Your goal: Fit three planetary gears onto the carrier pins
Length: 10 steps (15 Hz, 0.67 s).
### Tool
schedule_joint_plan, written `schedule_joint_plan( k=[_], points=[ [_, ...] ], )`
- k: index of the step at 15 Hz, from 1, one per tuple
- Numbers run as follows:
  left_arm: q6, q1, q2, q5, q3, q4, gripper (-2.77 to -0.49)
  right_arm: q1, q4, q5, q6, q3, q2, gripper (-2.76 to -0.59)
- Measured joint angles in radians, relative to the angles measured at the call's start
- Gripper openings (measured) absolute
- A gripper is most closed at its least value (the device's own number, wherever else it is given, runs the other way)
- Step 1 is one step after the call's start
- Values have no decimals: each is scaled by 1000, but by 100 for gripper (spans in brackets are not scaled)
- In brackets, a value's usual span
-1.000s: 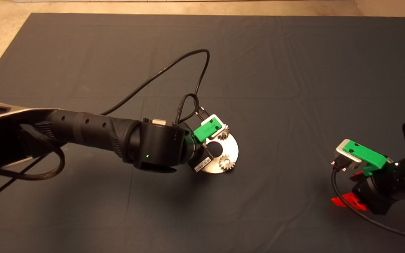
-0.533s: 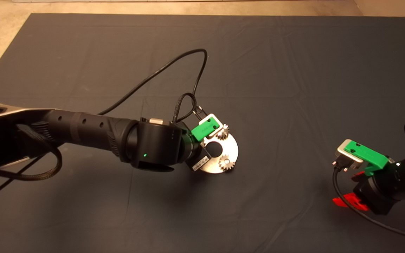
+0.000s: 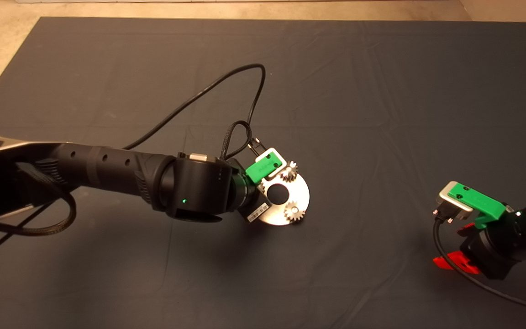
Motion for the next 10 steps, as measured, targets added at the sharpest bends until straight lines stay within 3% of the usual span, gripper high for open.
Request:
schedule_joint_plan(
  k=[10],
  points=[
    [0,0,-6,-2,6,1,-248,0,0,0,0,0,0,-130]
  ],
)
